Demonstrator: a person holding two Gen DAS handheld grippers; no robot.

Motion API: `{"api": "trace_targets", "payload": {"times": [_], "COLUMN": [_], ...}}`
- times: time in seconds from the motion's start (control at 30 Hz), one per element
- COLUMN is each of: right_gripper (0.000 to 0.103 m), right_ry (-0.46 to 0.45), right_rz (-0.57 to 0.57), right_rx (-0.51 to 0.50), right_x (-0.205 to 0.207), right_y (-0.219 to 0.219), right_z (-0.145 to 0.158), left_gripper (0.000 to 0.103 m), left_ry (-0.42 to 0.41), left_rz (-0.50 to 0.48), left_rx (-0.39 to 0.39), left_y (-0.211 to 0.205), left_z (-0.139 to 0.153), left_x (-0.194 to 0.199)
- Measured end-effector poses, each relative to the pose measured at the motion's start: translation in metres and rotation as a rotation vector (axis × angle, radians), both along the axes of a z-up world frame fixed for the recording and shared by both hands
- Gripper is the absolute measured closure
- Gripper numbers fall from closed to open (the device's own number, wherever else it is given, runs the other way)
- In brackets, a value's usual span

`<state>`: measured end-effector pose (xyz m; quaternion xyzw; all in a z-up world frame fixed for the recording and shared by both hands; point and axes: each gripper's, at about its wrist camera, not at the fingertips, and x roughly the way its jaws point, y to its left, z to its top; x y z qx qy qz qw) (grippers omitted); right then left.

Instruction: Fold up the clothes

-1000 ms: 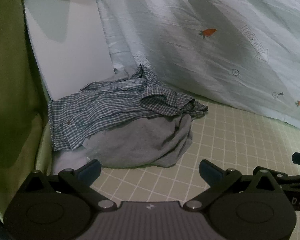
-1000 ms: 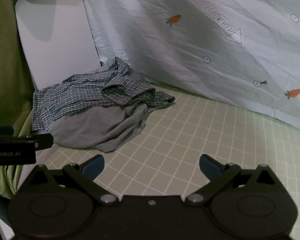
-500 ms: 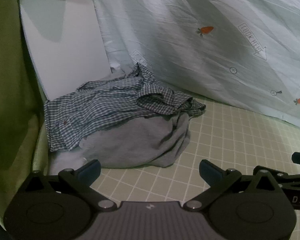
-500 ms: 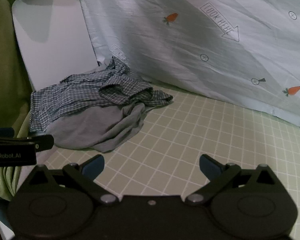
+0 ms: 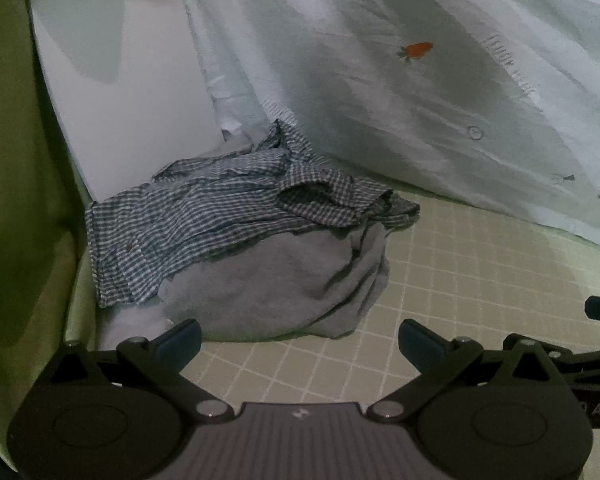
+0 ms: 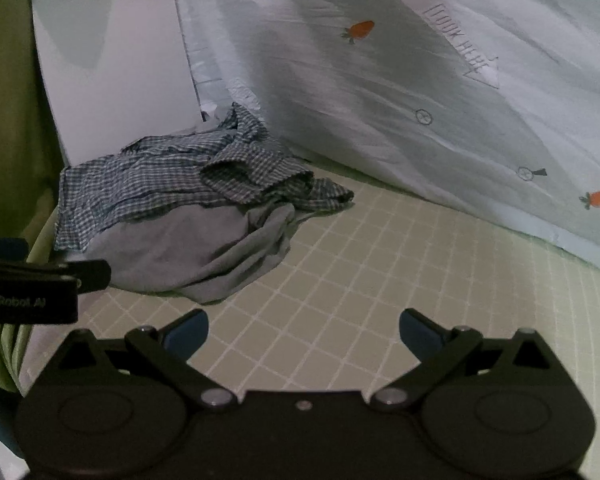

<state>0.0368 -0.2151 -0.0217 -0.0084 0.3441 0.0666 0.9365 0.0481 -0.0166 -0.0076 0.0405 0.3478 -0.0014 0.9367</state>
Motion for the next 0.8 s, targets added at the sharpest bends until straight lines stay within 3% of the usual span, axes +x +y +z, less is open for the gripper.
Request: {"api": "trace_targets", "payload": {"times": [0.27,0.57,0.8], "right_gripper": [0.0,0.0,0.0], "right_ry": [0.006,0.019,0.046], "right_rz": [0.007,0.078,0.09], "right_rx": [0.012,-0.031,-0.06], "right_x": [0.044,0.138,0.235], "right_y": [0.006,0.024,0.044], "right_z": [-0.002,-0.015,-0.035], "left_gripper": [0.0,0.001,0.018], "left_ry": [0.046,0.044,0.111], "left_rz": [0.035,0.126,0.19], "left_rx": [-0.032,-0.036,-0.046], "left_y": [0.014,0.041,0.067], "left_z": [-0.009,-0.014,-0.041], "left_x": [0.038,0.122,0.21]}}
